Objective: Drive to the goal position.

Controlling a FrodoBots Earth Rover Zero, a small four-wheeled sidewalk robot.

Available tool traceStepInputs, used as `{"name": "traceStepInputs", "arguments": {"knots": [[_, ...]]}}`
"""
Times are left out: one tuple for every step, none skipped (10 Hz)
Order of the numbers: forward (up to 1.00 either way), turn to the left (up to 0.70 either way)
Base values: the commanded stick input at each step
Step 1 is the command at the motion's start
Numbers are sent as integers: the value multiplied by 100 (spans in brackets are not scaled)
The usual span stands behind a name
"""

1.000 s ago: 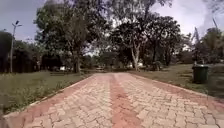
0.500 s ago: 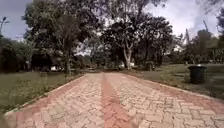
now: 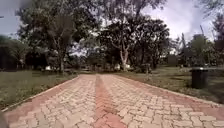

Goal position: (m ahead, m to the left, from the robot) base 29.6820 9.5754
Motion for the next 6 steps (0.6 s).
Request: {"name": "traceStepInputs", "arguments": {"knots": [[70,0],[70,0],[70,0],[70,0],[70,0],[70,0]]}}
